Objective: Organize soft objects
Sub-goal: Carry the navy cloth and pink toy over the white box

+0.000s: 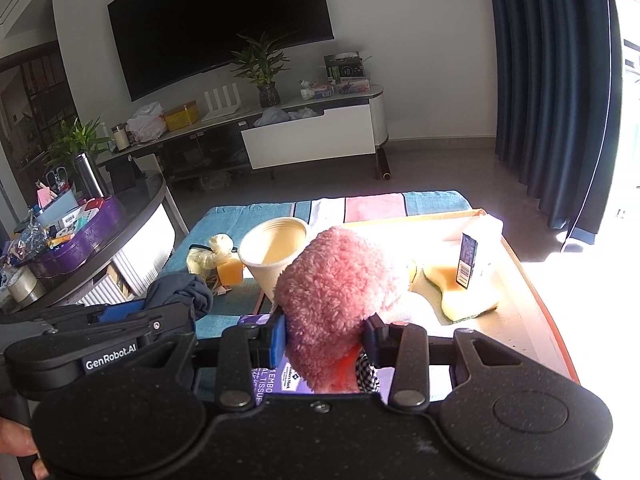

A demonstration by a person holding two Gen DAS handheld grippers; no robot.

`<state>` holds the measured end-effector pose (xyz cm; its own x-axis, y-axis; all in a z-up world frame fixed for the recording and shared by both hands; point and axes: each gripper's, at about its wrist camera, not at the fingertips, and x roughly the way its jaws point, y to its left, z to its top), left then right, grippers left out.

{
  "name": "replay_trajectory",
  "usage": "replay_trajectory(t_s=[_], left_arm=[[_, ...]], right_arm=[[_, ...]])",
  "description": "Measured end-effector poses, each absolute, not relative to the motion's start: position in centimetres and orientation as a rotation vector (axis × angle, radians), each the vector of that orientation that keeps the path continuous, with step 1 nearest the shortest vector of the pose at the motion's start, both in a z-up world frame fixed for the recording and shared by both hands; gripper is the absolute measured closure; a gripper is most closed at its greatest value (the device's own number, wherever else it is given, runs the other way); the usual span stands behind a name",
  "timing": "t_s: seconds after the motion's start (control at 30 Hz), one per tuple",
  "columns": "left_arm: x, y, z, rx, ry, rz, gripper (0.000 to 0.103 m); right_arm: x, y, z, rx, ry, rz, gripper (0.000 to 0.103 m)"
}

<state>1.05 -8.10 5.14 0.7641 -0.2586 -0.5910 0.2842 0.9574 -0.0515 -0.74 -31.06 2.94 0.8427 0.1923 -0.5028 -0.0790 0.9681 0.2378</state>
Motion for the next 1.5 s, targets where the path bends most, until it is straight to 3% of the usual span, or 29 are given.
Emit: replay_trajectory(t_s=[1.5], left_arm=[[1.5,-14.9,4.4,0.098,0.655,-0.449,0.073]], right_arm=[[-1.6,-37.3,2.0,0.267,0.548,0.011,0.057]])
